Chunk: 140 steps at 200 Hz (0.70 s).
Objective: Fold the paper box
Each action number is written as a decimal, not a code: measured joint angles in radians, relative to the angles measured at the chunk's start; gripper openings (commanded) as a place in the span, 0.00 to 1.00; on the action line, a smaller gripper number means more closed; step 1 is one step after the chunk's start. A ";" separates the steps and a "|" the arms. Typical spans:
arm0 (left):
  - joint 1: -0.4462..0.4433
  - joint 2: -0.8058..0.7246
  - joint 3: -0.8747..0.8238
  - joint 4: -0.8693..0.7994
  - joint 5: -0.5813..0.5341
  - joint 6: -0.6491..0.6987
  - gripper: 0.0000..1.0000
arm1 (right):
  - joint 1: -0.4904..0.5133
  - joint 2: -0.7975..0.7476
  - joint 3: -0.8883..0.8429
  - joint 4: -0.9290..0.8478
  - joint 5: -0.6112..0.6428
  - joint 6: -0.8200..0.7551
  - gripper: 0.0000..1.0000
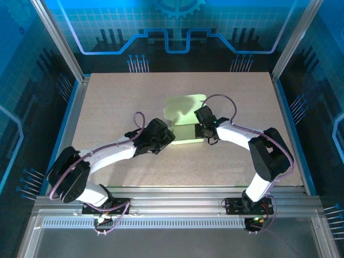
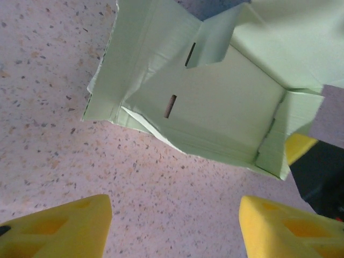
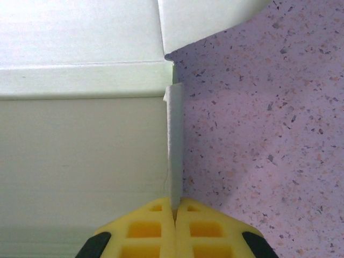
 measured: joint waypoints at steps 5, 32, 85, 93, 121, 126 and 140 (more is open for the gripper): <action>0.000 0.019 0.010 0.000 0.001 0.000 0.64 | 0.000 0.000 0.000 0.000 0.000 0.000 0.00; 0.005 0.134 0.082 -0.002 0.019 0.002 0.63 | 0.001 0.000 0.000 0.001 -0.006 0.000 0.00; 0.053 0.256 0.153 0.023 0.075 0.029 0.59 | 0.001 -0.001 -0.003 0.002 -0.015 -0.001 0.00; 0.060 0.285 0.176 0.025 0.089 0.040 0.58 | 0.001 -0.002 -0.006 0.002 -0.015 -0.001 0.00; 0.069 0.343 0.225 0.040 0.141 0.114 0.57 | 0.002 -0.006 -0.016 0.004 -0.015 -0.006 0.00; 0.069 0.347 0.228 0.046 0.152 0.130 0.57 | 0.002 -0.006 -0.016 0.003 -0.015 -0.009 0.00; 0.069 0.349 0.228 0.057 0.185 0.176 0.57 | 0.002 -0.006 -0.016 0.004 -0.015 -0.013 0.00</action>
